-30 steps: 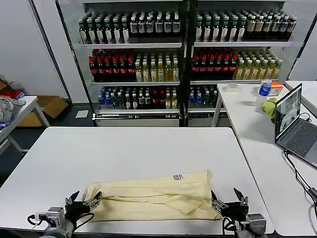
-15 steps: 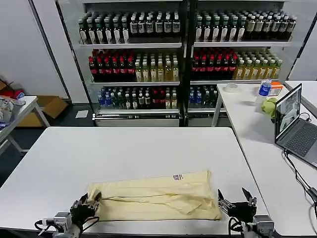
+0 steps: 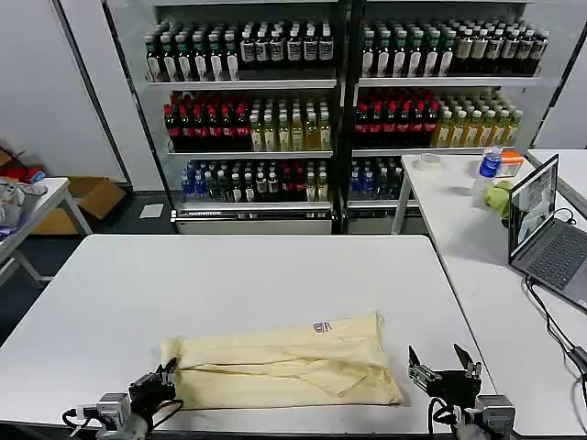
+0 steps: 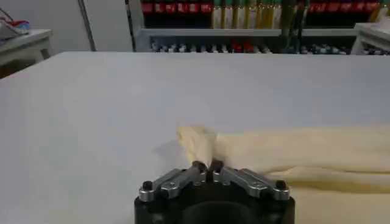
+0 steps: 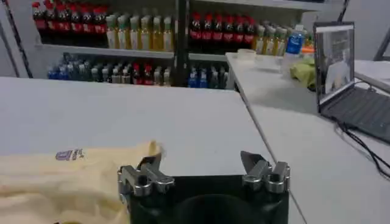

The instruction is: Fold and organize the clothes.

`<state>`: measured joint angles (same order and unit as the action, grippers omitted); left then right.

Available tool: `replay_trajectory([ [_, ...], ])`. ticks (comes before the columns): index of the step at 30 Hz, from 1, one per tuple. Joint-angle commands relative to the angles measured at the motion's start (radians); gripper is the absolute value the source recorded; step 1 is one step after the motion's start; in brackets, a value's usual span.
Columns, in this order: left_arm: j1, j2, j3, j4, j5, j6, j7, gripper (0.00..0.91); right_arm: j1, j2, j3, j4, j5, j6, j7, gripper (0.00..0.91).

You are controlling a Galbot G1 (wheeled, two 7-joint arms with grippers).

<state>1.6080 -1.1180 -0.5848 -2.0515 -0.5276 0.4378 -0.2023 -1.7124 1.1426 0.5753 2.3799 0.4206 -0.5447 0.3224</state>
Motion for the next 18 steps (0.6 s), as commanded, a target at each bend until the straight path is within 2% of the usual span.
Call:
replay_trajectory([
  [1,-0.023,0.083,-0.111,0.007,-0.114,0.003,0.002,0.01,-0.001,-0.006,0.01,0.003,0.025,0.0,0.002,0.907],
  [7,-0.069,0.199,-0.224,0.073,-0.159,0.007,0.011,0.01,0.022,-0.016,0.016,-0.001,0.049,-0.003,0.004,0.907],
  [15,-0.135,0.283,-0.328,0.175,-0.173,0.018,0.005,0.01,0.041,-0.031,0.014,-0.014,0.063,-0.005,0.004,0.907],
  [18,-0.133,0.293,-0.342,0.149,-0.242,0.052,0.006,0.01,0.042,-0.031,0.013,-0.018,0.064,-0.005,0.003,0.907],
])
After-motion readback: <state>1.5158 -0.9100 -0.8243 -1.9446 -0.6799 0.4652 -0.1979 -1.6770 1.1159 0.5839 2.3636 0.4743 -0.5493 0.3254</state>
